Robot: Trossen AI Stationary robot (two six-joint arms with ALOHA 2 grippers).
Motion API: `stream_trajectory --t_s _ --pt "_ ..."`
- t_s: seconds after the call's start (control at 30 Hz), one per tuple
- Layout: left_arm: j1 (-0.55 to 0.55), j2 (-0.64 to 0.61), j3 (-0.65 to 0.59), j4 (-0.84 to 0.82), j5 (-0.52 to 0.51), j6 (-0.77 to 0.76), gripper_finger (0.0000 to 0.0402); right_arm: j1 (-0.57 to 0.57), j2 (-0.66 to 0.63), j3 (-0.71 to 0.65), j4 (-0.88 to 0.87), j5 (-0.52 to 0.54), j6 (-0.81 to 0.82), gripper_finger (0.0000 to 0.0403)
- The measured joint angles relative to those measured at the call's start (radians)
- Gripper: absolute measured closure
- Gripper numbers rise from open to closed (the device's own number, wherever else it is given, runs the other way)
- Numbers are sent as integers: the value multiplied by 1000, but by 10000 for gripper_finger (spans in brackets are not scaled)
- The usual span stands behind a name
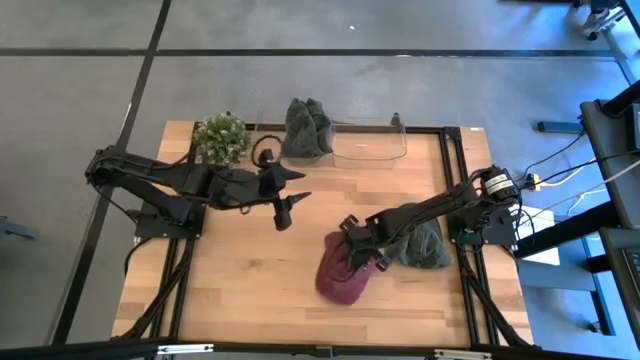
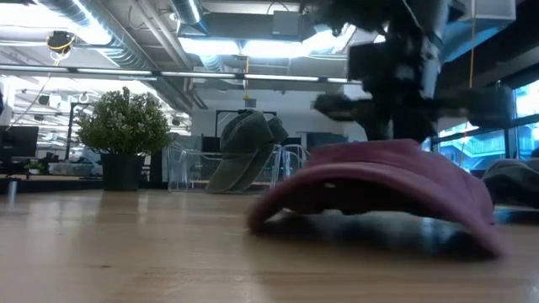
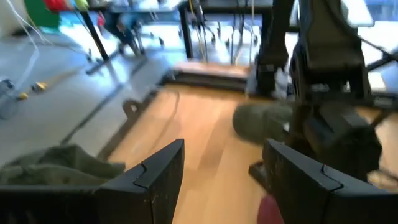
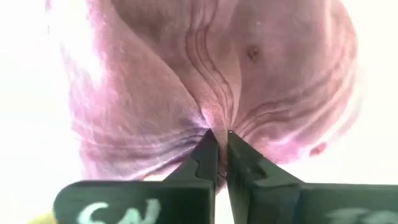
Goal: Pick & Place hat
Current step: Put the light pink cap into the right transparent bin
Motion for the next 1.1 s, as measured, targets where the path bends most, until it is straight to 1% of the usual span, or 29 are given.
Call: stream_trajectory --t_s 0.13,0.3,0.57,0.67,0.77,0.9,1.03,1.1 --pt "-34 -23 0 19 -76 14 190 -15 -2 102 -101 19 72 387" --pt "-68 -37 0 17 -88 10 190 -49 -48 230 -246 21 135 388" --pt "-99 -41 0 3 -97 -59 190 -109 -199 439 -370 206 239 388" --pt "-100 -31 0 2 -96 -66 190 -143 -241 531 -436 304 299 388" --pt "-99 -14 0 1 -96 -66 190 -198 -266 609 -506 370 339 388" --pt "-91 9 0 -3 -99 -66 190 -294 -281 687 -575 400 341 388" --pt "-90 23 0 -5 -106 -65 190 -401 -279 718 -622 460 332 388" --pt "-90 29 0 1 -108 -65 190 -465 -279 716 -625 466 330 388"
